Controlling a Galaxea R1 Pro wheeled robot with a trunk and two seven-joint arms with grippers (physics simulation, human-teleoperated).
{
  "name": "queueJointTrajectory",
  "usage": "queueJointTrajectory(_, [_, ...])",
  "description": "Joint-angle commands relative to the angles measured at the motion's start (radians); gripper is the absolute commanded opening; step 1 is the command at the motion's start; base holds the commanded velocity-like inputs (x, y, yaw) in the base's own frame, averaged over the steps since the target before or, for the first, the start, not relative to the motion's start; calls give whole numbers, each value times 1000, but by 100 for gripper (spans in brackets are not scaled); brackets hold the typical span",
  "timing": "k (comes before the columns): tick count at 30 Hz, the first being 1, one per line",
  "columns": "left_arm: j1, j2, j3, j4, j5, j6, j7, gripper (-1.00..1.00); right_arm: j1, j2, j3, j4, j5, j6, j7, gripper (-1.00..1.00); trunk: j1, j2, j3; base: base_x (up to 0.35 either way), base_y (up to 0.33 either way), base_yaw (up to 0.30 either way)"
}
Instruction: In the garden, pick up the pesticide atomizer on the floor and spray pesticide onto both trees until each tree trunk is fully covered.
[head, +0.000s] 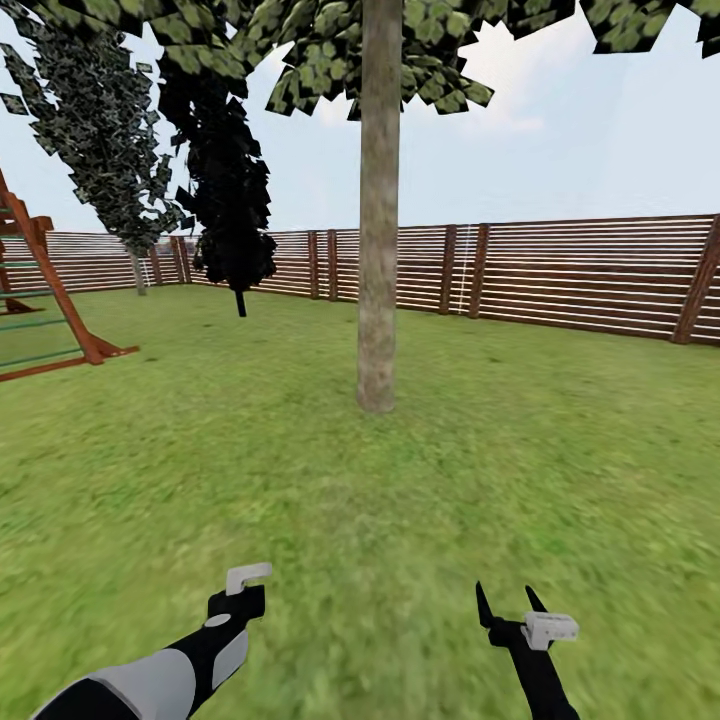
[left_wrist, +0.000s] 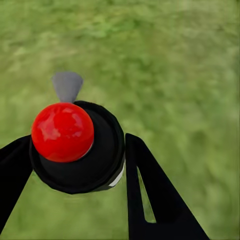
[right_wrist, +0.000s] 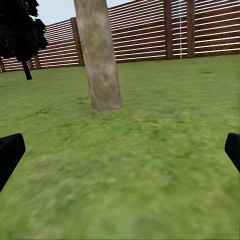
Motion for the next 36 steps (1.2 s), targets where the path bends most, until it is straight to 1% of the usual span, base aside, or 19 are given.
queueJointTrajectory(1, [0,0,-1,0,0,0,0,-100,0,0,0,0,0,0,0,100,0,0,0,337,0,0])
queueJointTrajectory(36, [0,0,-1,0,0,0,-1,-100,0,0,0,0,0,0,0,100,0,0,0,337,0,0])
